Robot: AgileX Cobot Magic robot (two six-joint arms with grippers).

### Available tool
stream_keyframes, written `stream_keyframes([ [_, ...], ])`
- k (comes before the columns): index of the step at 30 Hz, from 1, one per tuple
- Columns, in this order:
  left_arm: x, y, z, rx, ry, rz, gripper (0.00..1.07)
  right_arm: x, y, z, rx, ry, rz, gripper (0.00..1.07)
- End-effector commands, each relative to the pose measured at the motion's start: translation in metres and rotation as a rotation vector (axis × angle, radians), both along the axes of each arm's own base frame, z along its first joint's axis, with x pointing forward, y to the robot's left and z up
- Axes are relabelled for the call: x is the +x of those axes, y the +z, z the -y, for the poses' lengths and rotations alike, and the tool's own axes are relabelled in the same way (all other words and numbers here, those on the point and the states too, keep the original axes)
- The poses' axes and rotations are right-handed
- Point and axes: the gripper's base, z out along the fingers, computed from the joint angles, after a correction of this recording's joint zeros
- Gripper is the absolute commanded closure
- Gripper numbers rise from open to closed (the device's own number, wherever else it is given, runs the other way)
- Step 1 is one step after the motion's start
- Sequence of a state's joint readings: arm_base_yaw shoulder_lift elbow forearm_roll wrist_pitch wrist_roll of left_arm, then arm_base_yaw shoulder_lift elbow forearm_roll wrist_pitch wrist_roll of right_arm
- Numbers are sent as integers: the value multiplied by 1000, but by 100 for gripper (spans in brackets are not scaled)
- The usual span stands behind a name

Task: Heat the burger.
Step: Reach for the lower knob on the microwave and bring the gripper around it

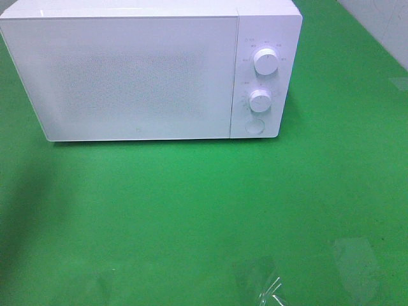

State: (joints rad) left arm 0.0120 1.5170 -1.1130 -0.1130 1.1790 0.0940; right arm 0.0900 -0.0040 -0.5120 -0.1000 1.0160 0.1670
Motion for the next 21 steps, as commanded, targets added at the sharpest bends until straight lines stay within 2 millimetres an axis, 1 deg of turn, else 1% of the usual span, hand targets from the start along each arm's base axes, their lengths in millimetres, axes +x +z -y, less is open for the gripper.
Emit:
stream_keyframes([
  [1,-17,28,-6,-16,47,79,5,-3,0,0,3,-2,33,44],
  [2,-17,28,-6,-16,47,79,5,-3,0,0,3,-2,33,44],
  [3,-21,34,-5,-16,49,104,5,-3,0,0,3,-2,33,44],
  [4,-29,46,-5,-19,50,154,5,-3,0,0,3,-2,33,44],
  [5,-29,46,-5,-19,50,154,5,-3,0,0,3,-2,33,44],
  [6,-37,57,-5,-14,49,201,5,-3,0,0,3,-2,33,44],
  [7,-37,57,-5,-14,49,201,5,-3,0,0,3,-2,33,44],
  [8,-47,68,-5,-11,47,245,5,-3,0,0,3,-2,33,44],
  [9,-47,68,-5,-11,47,245,5,-3,0,0,3,-2,33,44],
  [10,-57,77,-4,-10,46,283,5,-3,0,0,3,-2,33,44],
  [12,-61,81,-4,-10,46,297,5,-3,0,0,3,-2,33,44],
  [13,-71,90,-4,-3,44,337,5,-3,0,0,3,-2,33,44],
  [14,-71,90,-4,-3,44,337,5,-3,0,0,3,-2,33,44],
  [15,-81,98,-4,3,43,378,5,-3,0,0,3,-2,33,44],
  [16,-86,103,-4,6,43,400,5,-3,0,0,3,-2,33,44],
  [17,-86,103,-4,6,43,400,5,-3,0,0,3,-2,33,44],
  [18,-96,110,-4,12,42,440,5,-3,0,0,3,-2,33,44],
  [19,-96,110,-4,12,42,440,5,-3,0,0,3,-2,33,44],
  [21,-116,123,-4,16,42,518,5,-3,0,0,3,-2,33,44],
])
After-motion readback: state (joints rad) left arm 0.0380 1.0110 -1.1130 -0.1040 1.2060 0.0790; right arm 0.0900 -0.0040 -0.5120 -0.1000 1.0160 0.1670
